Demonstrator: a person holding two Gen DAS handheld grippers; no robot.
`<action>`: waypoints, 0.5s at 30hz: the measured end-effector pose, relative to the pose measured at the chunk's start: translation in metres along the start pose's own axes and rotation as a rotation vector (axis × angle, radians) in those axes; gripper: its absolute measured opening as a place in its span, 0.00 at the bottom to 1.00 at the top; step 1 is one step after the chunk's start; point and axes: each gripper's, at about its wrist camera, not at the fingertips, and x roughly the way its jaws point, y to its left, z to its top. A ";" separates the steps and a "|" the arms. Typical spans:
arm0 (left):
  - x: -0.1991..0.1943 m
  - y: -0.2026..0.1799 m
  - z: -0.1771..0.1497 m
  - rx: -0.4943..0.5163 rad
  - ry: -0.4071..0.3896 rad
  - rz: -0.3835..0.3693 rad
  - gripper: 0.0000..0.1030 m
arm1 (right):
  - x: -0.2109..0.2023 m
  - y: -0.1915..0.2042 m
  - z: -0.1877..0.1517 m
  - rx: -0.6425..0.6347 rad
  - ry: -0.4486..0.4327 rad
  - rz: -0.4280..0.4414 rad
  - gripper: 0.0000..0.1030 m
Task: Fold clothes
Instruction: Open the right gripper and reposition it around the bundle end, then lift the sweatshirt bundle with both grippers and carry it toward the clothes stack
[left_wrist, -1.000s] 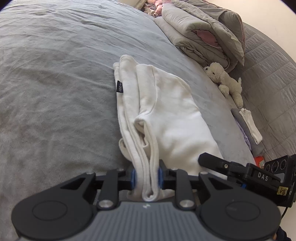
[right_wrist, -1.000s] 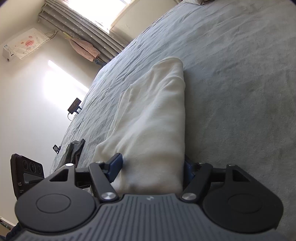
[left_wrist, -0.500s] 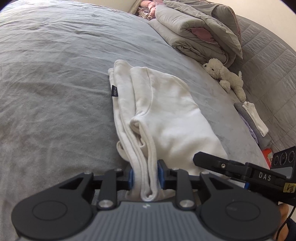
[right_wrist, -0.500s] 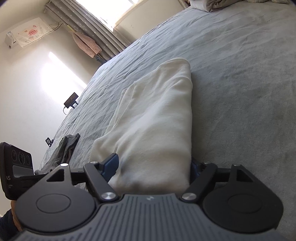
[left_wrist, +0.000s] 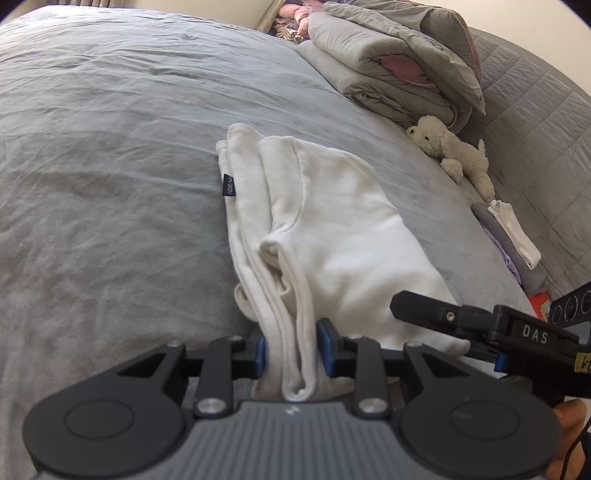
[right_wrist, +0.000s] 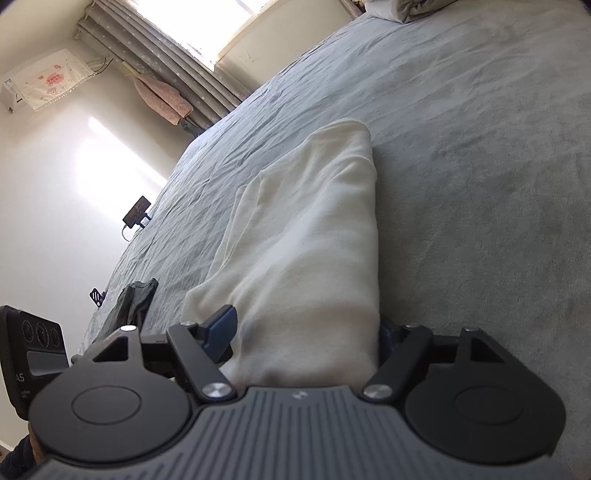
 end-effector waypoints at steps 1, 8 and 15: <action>0.000 0.000 0.000 -0.004 -0.001 -0.001 0.30 | 0.000 0.000 0.000 0.003 -0.004 -0.006 0.69; 0.002 0.001 0.001 -0.022 -0.011 -0.001 0.35 | -0.001 0.001 -0.002 -0.002 -0.018 -0.030 0.65; 0.003 0.003 0.001 -0.057 -0.014 -0.007 0.37 | 0.001 0.017 -0.009 -0.109 -0.044 -0.101 0.64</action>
